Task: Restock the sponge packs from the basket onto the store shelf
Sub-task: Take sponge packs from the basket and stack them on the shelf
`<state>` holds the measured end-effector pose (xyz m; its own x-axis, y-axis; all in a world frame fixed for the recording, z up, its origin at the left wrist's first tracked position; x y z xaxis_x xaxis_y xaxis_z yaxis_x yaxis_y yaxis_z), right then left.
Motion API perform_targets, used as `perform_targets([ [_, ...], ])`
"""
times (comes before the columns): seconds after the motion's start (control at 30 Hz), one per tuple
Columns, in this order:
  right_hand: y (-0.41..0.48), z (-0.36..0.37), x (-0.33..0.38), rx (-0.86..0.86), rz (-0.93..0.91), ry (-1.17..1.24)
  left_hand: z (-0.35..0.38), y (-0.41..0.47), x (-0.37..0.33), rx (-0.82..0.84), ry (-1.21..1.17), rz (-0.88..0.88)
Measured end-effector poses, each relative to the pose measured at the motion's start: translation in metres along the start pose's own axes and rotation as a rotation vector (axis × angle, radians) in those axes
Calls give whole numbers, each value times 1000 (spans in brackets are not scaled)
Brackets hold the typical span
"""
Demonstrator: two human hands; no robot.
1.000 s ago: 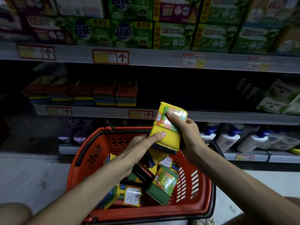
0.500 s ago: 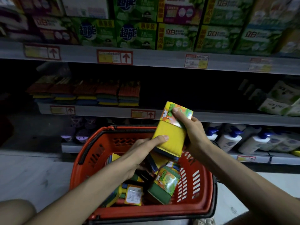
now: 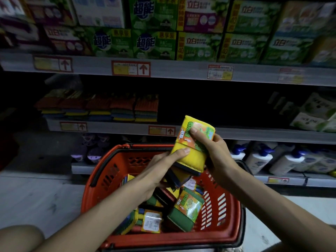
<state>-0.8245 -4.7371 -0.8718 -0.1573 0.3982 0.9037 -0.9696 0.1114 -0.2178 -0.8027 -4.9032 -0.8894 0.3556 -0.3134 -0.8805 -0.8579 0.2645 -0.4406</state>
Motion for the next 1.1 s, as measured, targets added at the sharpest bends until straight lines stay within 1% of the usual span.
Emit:
perform_targets([
  [0.17, -2, 1, 8, 0, -4, -27, 3, -1, -2, 27, 7, 21],
  [0.47, -2, 1, 13, -14, 6, -18, 5, 1, -2, -8, -42, 14],
  [0.63, -8, -6, 15, 51, 13, -24, -1, 0, -14, -90, -143, 66],
  [0.7, -11, -6, 14, 85, 15, -41, -2, -2, -23, -78, -128, 138],
  [0.8, -12, -7, 17, 107, 15, -30, -1, -3, -28, -38, -130, 152],
  [0.9, -8, -13, 27, 31, 24, 29, -7, 1, -27, -70, -201, 105],
  [1.0, -5, -24, 43, 2, 87, 109, -16, 5, -28, -142, -144, 139],
  [1.1, -1, -42, 61, -37, 75, -17, -27, 11, -24, -214, -180, 175],
])
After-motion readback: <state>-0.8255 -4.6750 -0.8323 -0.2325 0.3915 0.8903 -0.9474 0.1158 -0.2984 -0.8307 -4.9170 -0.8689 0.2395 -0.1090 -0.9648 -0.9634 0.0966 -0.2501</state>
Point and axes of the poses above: each hand's wrist, its own y-axis towards the middle knuckle, its own z-axis out of the palm, x = y × z, the point moved 5 cm from there along y, towards the middle knuckle, and after that the axes turned 9 degrees about y, right-handed, at the moved point
